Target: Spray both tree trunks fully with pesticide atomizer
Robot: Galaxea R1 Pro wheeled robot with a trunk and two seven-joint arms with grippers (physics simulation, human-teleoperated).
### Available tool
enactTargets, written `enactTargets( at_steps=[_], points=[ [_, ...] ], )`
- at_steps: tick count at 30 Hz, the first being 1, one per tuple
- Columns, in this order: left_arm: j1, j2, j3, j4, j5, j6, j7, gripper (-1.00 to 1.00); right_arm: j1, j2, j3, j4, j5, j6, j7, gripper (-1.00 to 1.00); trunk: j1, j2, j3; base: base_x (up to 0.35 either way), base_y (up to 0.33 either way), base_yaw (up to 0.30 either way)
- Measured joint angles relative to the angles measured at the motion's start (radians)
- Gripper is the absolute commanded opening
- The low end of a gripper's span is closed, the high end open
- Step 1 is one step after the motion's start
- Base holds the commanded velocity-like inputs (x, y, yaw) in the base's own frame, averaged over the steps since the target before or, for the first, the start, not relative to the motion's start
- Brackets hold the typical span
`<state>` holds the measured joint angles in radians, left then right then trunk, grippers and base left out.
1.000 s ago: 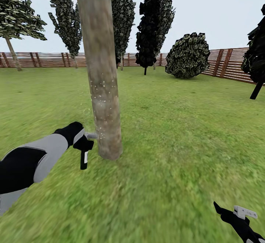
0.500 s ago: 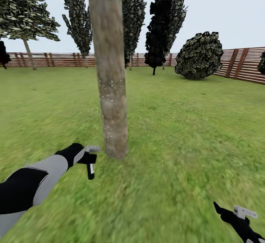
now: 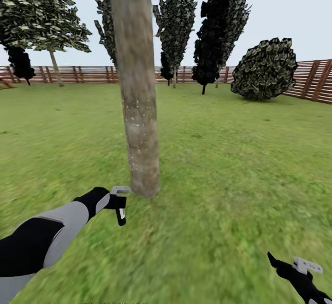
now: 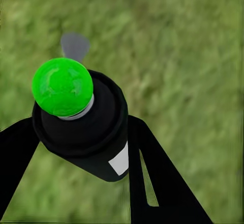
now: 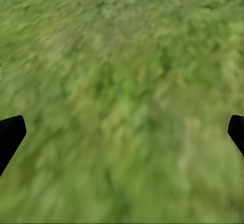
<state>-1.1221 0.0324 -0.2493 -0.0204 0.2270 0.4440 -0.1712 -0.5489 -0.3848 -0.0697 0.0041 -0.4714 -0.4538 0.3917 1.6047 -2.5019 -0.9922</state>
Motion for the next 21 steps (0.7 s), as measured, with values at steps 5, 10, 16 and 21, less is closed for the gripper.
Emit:
enactTargets(
  at_steps=[5,10,16,21],
  points=[
    [0.000,0.000,0.000,0.000,0.000,0.000,0.000,-1.00,0.000,0.000,0.000,0.000,0.000,0.000,0.000,1.00,0.000,0.000,0.000,0.000,-0.326,0.253],
    [0.000,0.000,0.000,0.000,0.000,0.000,0.000,-1.00,0.000,0.000,0.000,0.000,0.000,0.000,0.000,1.00,0.000,0.000,0.000,0.015,-0.326,0.253],
    [0.000,0.000,0.000,0.000,0.000,0.000,0.000,-1.00,0.000,0.000,0.000,0.000,0.000,0.000,0.000,1.00,0.000,0.000,0.000,0.083,-0.326,0.204],
    [0.000,-0.002,-0.001,0.000,0.000,0.000,0.000,-1.00,0.000,0.000,0.000,0.000,0.000,0.000,0.000,1.00,0.000,0.000,0.000,0.090,-0.326,0.017]
  ],
)
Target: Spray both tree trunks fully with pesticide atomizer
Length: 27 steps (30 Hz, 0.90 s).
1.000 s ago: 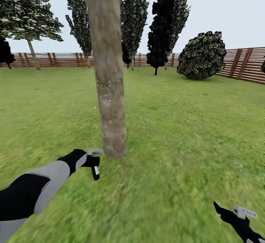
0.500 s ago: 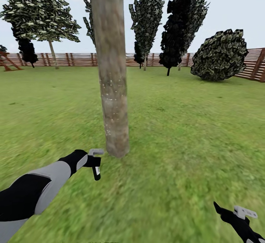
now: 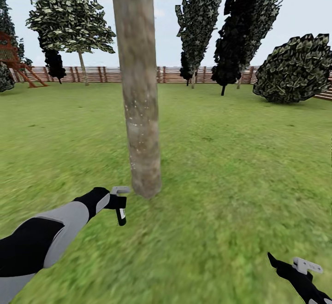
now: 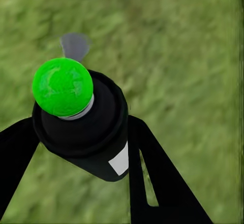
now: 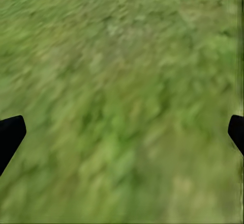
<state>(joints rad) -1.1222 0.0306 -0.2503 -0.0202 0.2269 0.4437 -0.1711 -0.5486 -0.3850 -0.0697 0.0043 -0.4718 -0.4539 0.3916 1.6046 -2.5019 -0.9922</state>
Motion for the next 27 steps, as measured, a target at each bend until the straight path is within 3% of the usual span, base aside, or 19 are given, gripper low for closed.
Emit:
enactTargets(
  at_steps=[15,21,27],
  points=[
    [0.000,-0.015,0.000,0.000,0.000,0.000,0.000,-1.00,0.000,0.001,0.000,-0.001,0.001,0.000,0.000,1.00,0.000,0.000,0.000,0.012,-0.328,0.054],
    [0.000,-0.013,0.001,0.000,-0.001,-0.001,0.002,-1.00,0.000,0.002,0.000,0.000,0.001,0.000,0.000,1.00,0.000,0.000,0.000,0.000,-0.322,0.216],
    [0.029,-0.012,0.002,-0.013,-0.005,0.006,0.003,-1.00,0.000,0.002,0.000,-0.001,0.001,0.001,0.000,1.00,0.000,0.000,0.000,0.000,-0.053,0.079]
  ],
)
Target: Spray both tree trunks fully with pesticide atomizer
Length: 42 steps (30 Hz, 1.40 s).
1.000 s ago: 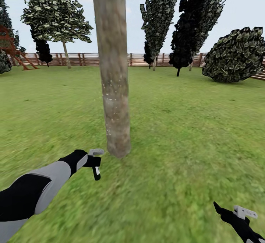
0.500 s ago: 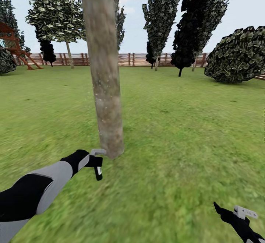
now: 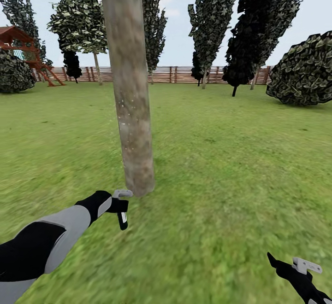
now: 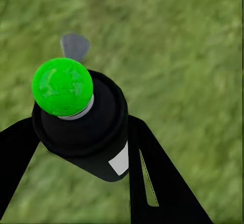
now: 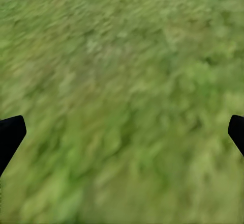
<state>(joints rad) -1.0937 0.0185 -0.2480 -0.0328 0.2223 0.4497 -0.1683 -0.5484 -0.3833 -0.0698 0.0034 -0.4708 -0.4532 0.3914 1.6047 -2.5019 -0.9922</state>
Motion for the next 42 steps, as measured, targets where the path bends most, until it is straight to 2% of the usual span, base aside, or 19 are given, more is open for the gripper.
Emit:
enactTargets(
  at_steps=[2,3,4,5,8,10,12,15,17,23,25,27,30,42],
  points=[
    [0.000,0.000,0.001,-0.031,0.000,0.020,0.000,-1.00,0.000,0.000,0.000,0.000,0.000,0.000,0.000,1.00,0.000,0.000,0.000,0.000,-0.003,0.005],
    [-0.003,-0.001,0.004,-0.083,0.002,0.096,0.000,-1.00,0.000,0.000,0.000,0.000,0.000,0.000,0.000,1.00,0.000,0.000,0.000,0.000,-0.001,0.001],
    [-0.005,0.000,0.002,-0.167,0.002,0.215,0.000,-1.00,0.000,0.000,0.000,0.000,0.000,0.000,0.000,1.00,0.000,0.000,0.000,0.000,0.000,0.000],
    [-0.005,0.000,0.001,-0.224,0.001,0.275,0.002,-1.00,0.000,0.000,0.000,0.000,0.000,0.000,0.000,1.00,0.000,0.000,0.000,0.000,0.000,0.000],
    [-0.007,0.000,0.000,-0.404,-0.015,0.436,0.028,-1.00,0.000,0.000,0.000,0.000,0.000,0.000,0.000,1.00,0.000,0.000,0.000,0.000,0.000,0.000],
    [-0.010,-0.001,-0.001,-0.447,-0.052,0.495,0.068,-1.00,0.000,0.000,0.000,0.000,0.000,0.000,0.000,1.00,0.000,0.000,0.000,0.000,0.000,0.000],
    [-0.016,-0.002,0.000,-0.462,-0.115,0.516,0.105,-1.00,0.000,0.000,0.000,0.000,0.000,0.000,0.000,1.00,0.000,0.000,0.000,0.000,0.000,0.000],
    [-0.020,-0.002,0.000,-0.468,-0.164,0.527,0.126,-1.00,0.000,0.000,0.000,0.000,0.000,0.000,0.000,1.00,0.000,0.000,0.000,0.000,0.000,0.000],
    [-0.021,-0.002,0.000,-0.469,-0.175,0.529,0.130,-1.00,0.000,0.000,0.000,0.000,0.000,0.000,0.000,1.00,0.000,0.000,0.000,0.000,0.000,0.000],
    [-0.028,0.000,0.001,-0.499,-0.178,0.530,0.131,-1.00,0.000,0.000,0.000,0.000,0.000,0.000,0.000,1.00,0.000,0.000,0.000,0.000,0.000,0.000],
    [-0.072,0.000,0.002,-0.506,-0.179,0.530,0.132,-1.00,0.000,0.000,0.000,0.000,0.000,0.000,0.000,1.00,0.000,0.000,0.000,0.000,0.000,0.000],
    [-0.091,-0.001,0.003,-0.509,-0.175,0.531,0.132,-1.00,0.000,0.000,0.000,0.000,0.000,0.000,0.000,1.00,0.000,0.000,0.000,0.000,0.000,0.000],
    [-0.097,-0.008,0.000,-0.506,-0.175,0.530,0.130,-1.00,0.000,0.000,0.000,0.000,0.000,0.000,0.000,1.00,-0.001,0.000,0.000,0.158,0.000,0.000],
    [-0.093,-0.003,0.000,-0.501,-0.175,0.529,0.131,-1.00,0.000,0.000,0.000,0.000,0.000,0.000,0.000,1.00,0.000,0.000,0.000,0.239,-0.066,0.000]
  ],
)
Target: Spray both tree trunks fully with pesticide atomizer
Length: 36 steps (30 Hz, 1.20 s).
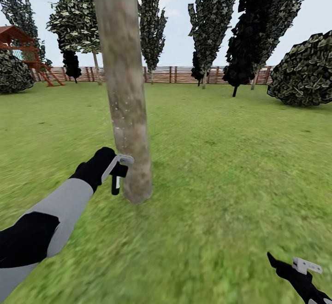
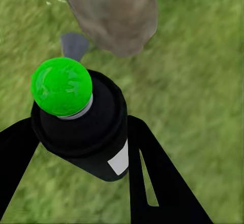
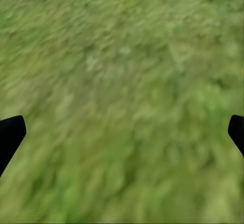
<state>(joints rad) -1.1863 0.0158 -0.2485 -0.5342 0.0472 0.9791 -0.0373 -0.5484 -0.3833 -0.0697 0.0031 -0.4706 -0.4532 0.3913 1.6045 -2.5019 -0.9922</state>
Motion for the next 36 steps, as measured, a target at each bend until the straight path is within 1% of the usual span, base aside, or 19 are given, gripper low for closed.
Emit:
enactTargets(
  at_steps=[3,7,8,11,18,21,31,36],
  points=[
    [0.004,0.016,-0.001,0.017,-0.002,-0.002,0.000,-1.00,0.000,0.000,0.000,0.000,0.000,0.000,0.000,1.00,0.000,0.000,0.000,0.014,-0.009,0.000],
    [0.004,0.025,-0.001,0.104,-0.003,-0.006,0.000,-1.00,0.000,0.000,0.000,0.000,0.000,0.000,0.000,1.00,0.000,0.000,0.000,0.002,-0.001,0.064],
    [0.004,0.033,-0.001,0.121,-0.005,-0.007,0.000,-1.00,0.000,0.000,0.000,0.000,0.000,0.000,0.000,1.00,0.000,0.000,0.000,0.000,0.000,0.198],
    [0.004,0.039,-0.001,0.140,-0.003,-0.010,-0.002,-1.00,0.000,0.000,0.000,0.000,0.000,0.000,0.000,1.00,0.000,0.000,0.000,0.000,0.000,0.151],
    [0.008,0.040,-0.002,0.146,0.001,-0.015,-0.003,-1.00,0.000,0.000,0.000,0.000,0.000,0.000,0.000,1.00,0.000,0.000,0.000,0.000,0.000,0.017],
    [0.009,0.036,-0.004,0.146,0.001,-0.015,-0.003,-1.00,0.000,0.000,0.000,0.000,0.000,0.000,0.000,1.00,0.000,0.000,0.000,0.000,-0.046,0.155],
    [0.009,0.035,-0.004,0.146,0.002,-0.015,-0.004,-1.00,0.000,0.000,0.000,0.000,0.000,-0.001,0.000,1.00,0.000,0.000,0.000,0.000,-0.281,0.040],
    [0.009,0.028,-0.004,0.145,0.004,-0.014,-0.004,-1.00,0.000,0.000,0.000,0.000,0.000,0.000,0.000,1.00,0.000,0.000,0.000,0.000,-0.306,0.200]
  ],
)
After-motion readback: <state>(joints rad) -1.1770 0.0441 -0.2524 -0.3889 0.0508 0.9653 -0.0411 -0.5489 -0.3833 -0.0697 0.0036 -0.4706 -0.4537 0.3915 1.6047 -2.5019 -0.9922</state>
